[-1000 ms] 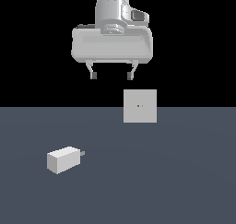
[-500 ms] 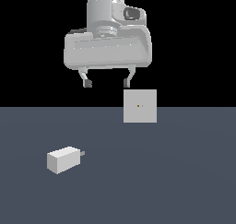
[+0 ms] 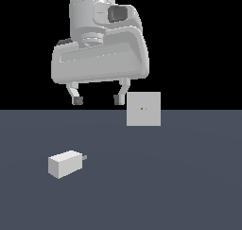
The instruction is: Plug the charger into the wall socket.
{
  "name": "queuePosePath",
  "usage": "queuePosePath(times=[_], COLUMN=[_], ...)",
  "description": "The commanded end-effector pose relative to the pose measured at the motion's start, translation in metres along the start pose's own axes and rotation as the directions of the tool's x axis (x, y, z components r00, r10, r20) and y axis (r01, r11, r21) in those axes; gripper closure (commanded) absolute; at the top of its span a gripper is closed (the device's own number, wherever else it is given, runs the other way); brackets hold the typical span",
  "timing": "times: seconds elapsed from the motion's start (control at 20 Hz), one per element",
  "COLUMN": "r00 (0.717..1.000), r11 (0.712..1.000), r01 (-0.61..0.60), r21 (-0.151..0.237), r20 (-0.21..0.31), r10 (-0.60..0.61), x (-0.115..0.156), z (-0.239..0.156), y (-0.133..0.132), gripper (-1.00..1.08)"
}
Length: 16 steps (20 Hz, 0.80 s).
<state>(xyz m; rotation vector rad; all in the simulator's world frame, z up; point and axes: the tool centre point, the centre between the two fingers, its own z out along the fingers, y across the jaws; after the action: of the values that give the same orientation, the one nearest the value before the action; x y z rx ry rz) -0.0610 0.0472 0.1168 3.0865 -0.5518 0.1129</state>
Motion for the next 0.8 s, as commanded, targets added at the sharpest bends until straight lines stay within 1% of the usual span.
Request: queuePosePath(times=[0.0, 0.4, 0.75], r00=[0.999, 0.986, 0.972], r11=[0.999, 0.986, 0.972], r01=[-0.044, -0.166, -0.234], r21=[-0.004, -0.017, -0.024], r20=[-0.005, -0.018, -0.027], r10=[0.044, 0.166, 0.234], x=[-0.010, -0.038, -0.052], z=[0.008, 0.031, 0.044], y=[-0.003, -0.013, -0.021], gripper=[-0.92, -0.92, -0.92])
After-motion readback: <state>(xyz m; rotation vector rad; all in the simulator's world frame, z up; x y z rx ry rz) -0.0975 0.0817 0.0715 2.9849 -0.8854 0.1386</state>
